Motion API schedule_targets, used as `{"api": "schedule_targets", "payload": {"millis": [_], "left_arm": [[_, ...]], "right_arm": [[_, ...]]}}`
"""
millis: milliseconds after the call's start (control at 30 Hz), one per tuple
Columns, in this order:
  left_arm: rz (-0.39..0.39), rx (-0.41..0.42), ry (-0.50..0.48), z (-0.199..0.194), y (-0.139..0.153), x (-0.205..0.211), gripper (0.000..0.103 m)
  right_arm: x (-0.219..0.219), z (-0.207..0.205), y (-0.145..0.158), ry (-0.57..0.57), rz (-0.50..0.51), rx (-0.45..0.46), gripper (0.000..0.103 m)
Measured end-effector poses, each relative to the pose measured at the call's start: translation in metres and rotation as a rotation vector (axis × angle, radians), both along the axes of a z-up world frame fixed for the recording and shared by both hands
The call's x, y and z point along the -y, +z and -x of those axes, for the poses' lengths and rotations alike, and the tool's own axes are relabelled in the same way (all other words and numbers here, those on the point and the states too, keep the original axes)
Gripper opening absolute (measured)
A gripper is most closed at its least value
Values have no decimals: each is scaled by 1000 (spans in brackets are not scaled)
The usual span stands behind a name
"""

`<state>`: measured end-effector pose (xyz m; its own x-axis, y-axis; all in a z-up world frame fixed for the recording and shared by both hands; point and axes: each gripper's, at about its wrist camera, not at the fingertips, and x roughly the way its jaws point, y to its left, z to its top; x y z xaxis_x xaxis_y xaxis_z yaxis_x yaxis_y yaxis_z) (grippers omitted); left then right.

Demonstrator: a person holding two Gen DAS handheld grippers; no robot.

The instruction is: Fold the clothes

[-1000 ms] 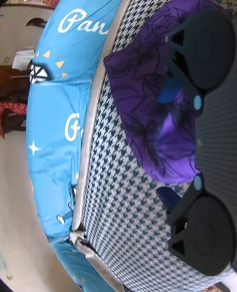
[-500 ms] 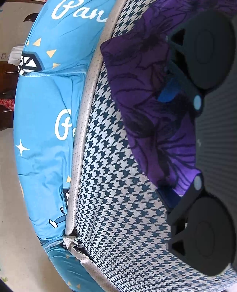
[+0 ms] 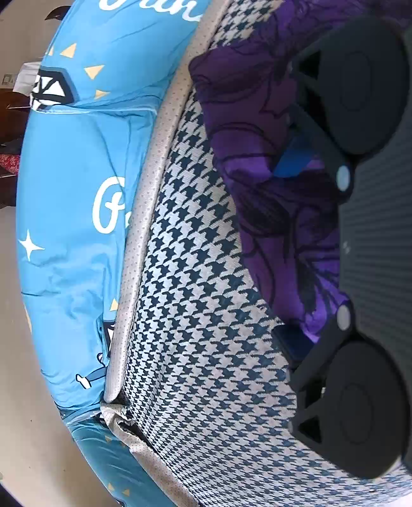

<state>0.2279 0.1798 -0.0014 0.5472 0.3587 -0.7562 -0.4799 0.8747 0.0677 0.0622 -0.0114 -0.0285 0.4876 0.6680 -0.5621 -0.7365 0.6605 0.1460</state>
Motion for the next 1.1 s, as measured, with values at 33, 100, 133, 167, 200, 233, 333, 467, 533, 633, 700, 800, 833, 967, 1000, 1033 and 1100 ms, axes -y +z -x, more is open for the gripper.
{"api": "schedule_targets", "payload": {"millis": [33,100,133,167,200,233,333,467,533,633,700,800,833,967,1000,1033,1100], "left_arm": [[4,8,-4,2,3,1,103],[18,29,-23,5,10,4,103],[25,37,-35,7,13,6,103],[28,40,-50,8,15,9,103],[30,41,-66,9,17,12,103],[26,37,-87,9,19,17,103],[8,25,-136,8,23,30,103],[-13,11,-179,8,23,43,103],[-32,2,-192,8,23,48,103],[-67,-12,-210,7,17,56,103],[-101,-31,-220,3,9,61,103],[-147,-47,-234,-2,-1,68,103],[-149,-48,-232,-3,-3,69,103],[-151,-47,-221,-9,-8,69,103],[-150,-47,-218,-11,-9,69,103],[-149,-47,-215,-13,-10,69,103],[-144,-47,-205,-15,-11,69,103]], "right_arm": [[0,0,0,0,0,-1,60],[-1,1,0,-1,0,-4,61],[-1,1,0,-2,1,-4,61],[-1,1,0,-2,2,-4,61],[-1,1,0,-2,3,-4,61],[-1,1,1,-3,3,-5,61],[-1,0,1,-4,-1,-13,62],[-2,0,1,-2,-1,-18,63],[-2,1,1,-1,0,-18,64],[-2,1,2,-1,0,-20,65],[-2,1,2,-2,-3,-25,66],[-2,-1,3,-5,-9,-36,67],[-2,-1,3,-5,-9,-36,68],[-2,-1,4,-7,-12,-40,70],[-2,-1,4,-6,-14,-45,72],[-2,-1,4,-4,-17,-49,75],[-2,-1,4,-3,-20,-57,79]]}}
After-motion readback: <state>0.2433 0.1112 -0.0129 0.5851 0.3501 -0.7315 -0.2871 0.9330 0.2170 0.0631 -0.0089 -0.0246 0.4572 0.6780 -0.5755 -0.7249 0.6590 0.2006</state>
